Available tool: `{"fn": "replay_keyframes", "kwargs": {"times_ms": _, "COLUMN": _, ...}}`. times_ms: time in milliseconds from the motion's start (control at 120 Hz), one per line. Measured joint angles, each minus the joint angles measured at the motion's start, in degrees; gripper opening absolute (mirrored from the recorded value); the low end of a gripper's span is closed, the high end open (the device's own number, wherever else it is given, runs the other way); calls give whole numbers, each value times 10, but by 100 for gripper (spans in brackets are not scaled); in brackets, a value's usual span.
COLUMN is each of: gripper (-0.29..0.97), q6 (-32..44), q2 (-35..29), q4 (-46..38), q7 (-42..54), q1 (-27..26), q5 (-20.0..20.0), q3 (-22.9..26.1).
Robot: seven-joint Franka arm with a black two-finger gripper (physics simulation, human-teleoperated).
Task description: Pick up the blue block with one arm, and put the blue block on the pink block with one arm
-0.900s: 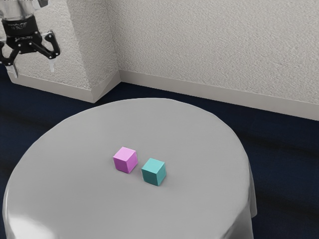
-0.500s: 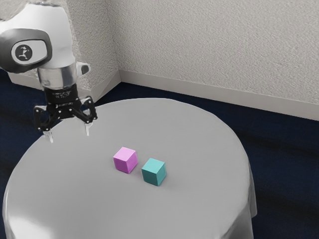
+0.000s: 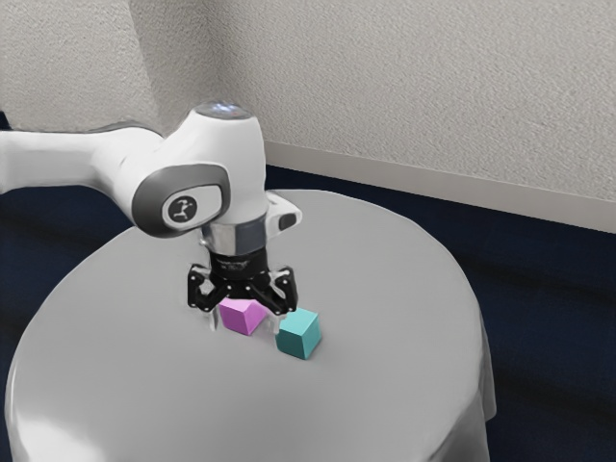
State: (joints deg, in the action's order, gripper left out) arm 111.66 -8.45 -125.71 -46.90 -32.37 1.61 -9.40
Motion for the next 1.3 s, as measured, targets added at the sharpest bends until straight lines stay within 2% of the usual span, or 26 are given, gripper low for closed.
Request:
{"fn": "replay_keyframes", "kwargs": {"times_ms": 242, "gripper": 68, "q6": 70, "q2": 52, "q4": -1, "q7": 76, "q1": 0, "q5": -9, "q3": 22}}
{"fn": "replay_keyframes", "kwargs": {"times_ms": 350, "gripper": 68, "q6": 105, "q2": 35, "q4": -39, "q7": 103, "q1": 25, "q5": -9, "q3": 38}}
{"fn": "replay_keyframes", "kwargs": {"times_ms": 517, "gripper": 68, "q6": 137, "q2": 47, "q4": -43, "q7": 137, "q1": 47, "q5": -6, "q3": 54}}
{"fn": "replay_keyframes", "kwargs": {"times_ms": 658, "gripper": 68, "q6": 153, "q2": 111, "q4": -1, "q7": 162, "q1": 57, "q5": -6, "q3": 55}}
{"fn": "replay_keyframes", "kwargs": {"times_ms": 1075, "gripper": 68, "q6": 187, "q2": 183, "q4": 35, "q7": 267, "q1": 116, "q5": 7, "q3": 62}}
{"fn": "replay_keyframes", "kwargs": {"times_ms": 1175, "gripper": 68, "q6": 196, "q2": 221, "q4": 74, "q7": 289, "q1": 122, "q5": 7, "q3": 63}}
{"fn": "replay_keyframes", "kwargs": {"times_ms": 1300, "gripper": 68, "q6": 210, "q2": 229, "q4": 78, "q7": 314, "q1": 132, "q5": -5, "q3": 63}}
